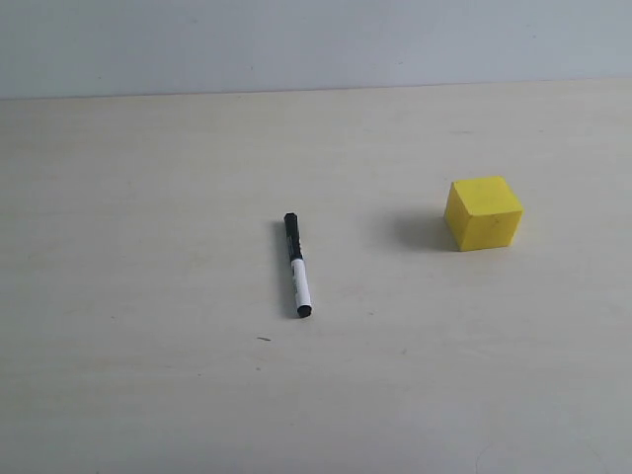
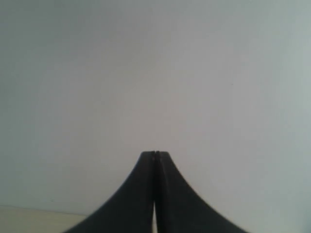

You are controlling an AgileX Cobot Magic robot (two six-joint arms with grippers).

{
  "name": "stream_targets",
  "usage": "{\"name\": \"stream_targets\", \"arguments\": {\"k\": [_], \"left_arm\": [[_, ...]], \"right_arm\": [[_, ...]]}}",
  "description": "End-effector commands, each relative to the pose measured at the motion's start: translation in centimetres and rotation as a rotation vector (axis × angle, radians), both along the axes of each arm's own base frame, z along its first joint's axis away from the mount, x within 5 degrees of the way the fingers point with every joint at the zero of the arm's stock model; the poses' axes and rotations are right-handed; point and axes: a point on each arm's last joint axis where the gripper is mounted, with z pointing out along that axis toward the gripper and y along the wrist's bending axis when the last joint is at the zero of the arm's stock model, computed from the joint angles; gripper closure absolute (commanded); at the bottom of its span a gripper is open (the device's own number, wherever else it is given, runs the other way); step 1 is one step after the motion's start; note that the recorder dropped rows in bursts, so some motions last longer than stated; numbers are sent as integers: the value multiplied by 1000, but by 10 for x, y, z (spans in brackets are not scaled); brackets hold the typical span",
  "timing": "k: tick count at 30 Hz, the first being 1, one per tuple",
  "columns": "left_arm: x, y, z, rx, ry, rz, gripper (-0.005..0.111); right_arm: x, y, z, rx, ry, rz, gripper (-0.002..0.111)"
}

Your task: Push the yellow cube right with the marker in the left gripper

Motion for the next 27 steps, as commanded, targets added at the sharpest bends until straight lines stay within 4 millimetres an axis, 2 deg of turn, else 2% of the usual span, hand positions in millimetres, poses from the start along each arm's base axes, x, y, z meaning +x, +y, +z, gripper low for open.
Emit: {"name": "stream_targets", "arguments": {"k": [1,19,27], "left_arm": [[0,0,-2,-14,15,21,107],[-1,0,-2,3,8,40,107],[-1,3,-7,-4,62,116,107]], "right_arm": [[0,0,-1,-5,-7,-8,108],[0,0,-1,-5,-7,-8,108],[0,0,-1,-5,-7,-8,108]]}}
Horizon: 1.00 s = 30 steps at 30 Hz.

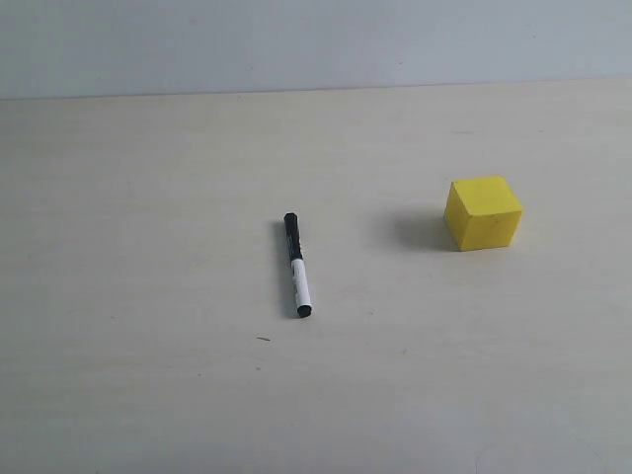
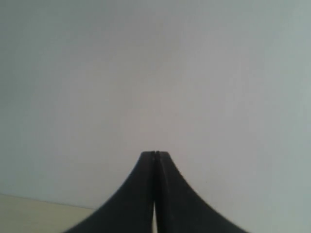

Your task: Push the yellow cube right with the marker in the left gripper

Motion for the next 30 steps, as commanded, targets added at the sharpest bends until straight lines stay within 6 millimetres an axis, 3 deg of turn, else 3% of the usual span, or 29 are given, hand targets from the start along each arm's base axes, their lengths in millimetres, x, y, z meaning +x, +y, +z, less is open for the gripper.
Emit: {"name": "stream_targets", "arguments": {"k": [1,9,12,16,22,28,30], "left_arm": [[0,1,-5,-17,39,29,107],[4,-1,-12,-20,68,20,107],[15,-7,-35,15,137,5,107],[23,-24,-64,216,135,-114,107],[33,-34,-94,264,148,-171,107],[46,-36,-153,296,309,-134,107],[46,-36,-161,279,339,-141,107]], "right_arm": [[0,0,-1,-5,-7,-8,108],[0,0,-1,-5,-7,-8,108],[0,0,-1,-5,-7,-8,108],[0,0,-1,-5,-7,-8,108],[0,0,-1,-5,-7,-8,108],[0,0,-1,-5,-7,-8,108],[0,0,-1,-5,-7,-8,108]]}}
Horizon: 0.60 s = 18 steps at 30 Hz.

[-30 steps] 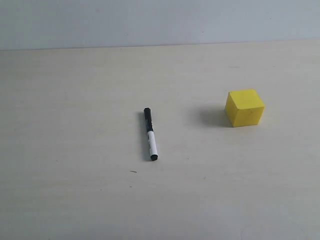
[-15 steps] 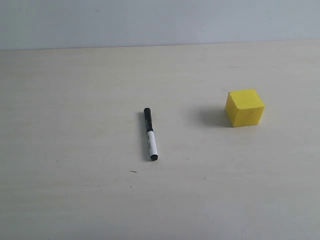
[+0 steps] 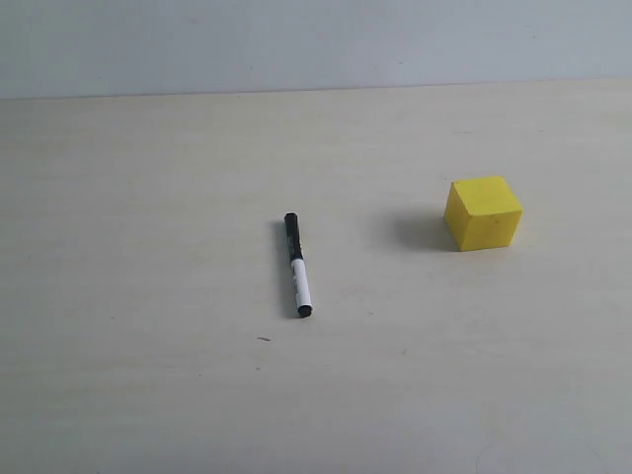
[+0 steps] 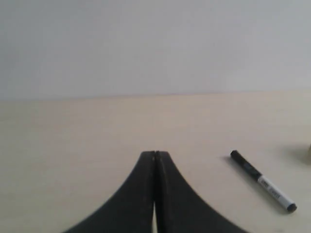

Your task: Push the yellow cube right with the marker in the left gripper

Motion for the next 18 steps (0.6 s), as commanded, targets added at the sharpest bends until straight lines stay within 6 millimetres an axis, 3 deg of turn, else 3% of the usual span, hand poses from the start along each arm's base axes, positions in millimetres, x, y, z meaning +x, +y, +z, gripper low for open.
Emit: {"name": "stream_targets", "arguments": {"k": [1,2,10,18], "left_arm": [[1,-1,-20,-21,72,1,107],[0,-1,-27,-31,156,12,107],[1,6,-27,-36,149,145,107],[1,7,-27,-37,149,161,107]], "right_arm": [[0,0,-1,-5,-7,-8,108],[0,0,-1,-5,-7,-8,108],[0,0,-1,-5,-7,-8,108],[0,0,-1,-5,-7,-8,108]]}}
